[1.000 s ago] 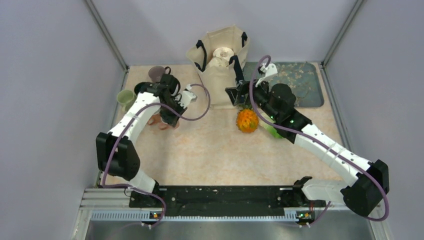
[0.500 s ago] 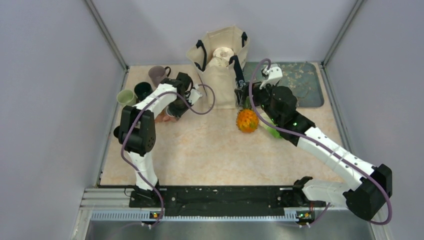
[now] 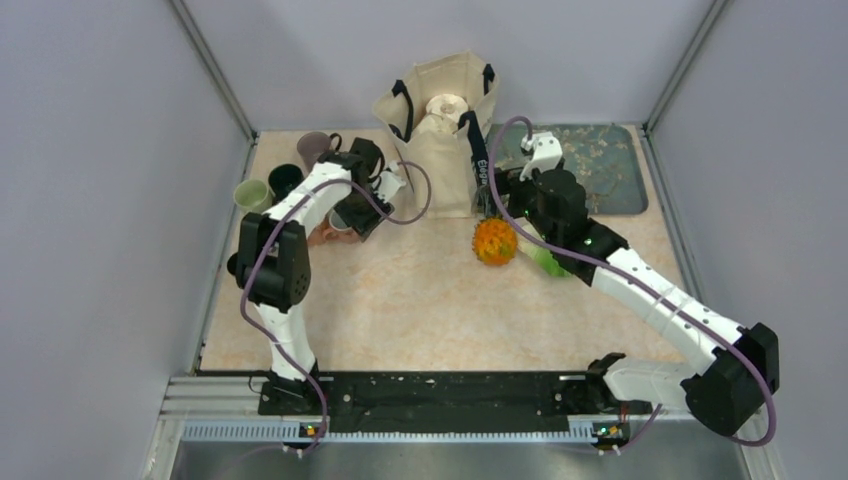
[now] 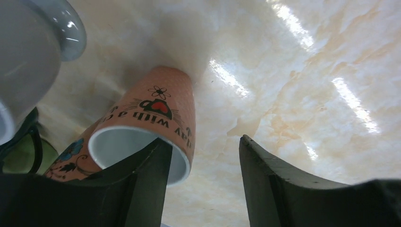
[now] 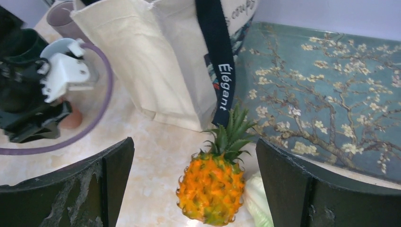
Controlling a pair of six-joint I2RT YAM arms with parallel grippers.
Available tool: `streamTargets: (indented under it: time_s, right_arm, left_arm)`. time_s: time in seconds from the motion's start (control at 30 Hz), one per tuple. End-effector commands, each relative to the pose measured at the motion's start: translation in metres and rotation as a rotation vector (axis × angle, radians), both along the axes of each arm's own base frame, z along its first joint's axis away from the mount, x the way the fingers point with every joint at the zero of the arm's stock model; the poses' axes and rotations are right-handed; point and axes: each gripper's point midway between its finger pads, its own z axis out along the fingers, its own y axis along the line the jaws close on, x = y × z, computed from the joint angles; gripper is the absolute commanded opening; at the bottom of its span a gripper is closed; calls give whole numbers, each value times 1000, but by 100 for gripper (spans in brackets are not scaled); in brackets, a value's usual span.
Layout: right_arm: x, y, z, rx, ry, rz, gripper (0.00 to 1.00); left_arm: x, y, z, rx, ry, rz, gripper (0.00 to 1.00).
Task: Turn the mug right side up
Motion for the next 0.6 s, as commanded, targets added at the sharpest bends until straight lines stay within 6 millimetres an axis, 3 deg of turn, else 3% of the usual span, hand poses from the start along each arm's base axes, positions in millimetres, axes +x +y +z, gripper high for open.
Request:
streamTargets:
  time_s: [0.0, 0.13, 0.3, 0.43, 0.57]
  right_arm:
    - [13, -18, 15, 39, -8, -46, 99]
    - [17, -42, -1, 35, 30, -102, 99]
    - [11, -75, -26, 23, 55, -207, 99]
    - [0, -101, -61, -33, 74, -295, 99]
    - [-10, -125, -81, -53, 39, -393, 99]
  left_arm:
    - [11, -20, 80, -149, -175, -8, 61]
    - [13, -25, 136, -240, -353, 27, 65]
    - [12, 6, 182, -301, -667, 194, 78]
    - [2, 45, 201, -302, -845, 373, 80]
    - [-19, 81, 201, -391, -931, 551, 80]
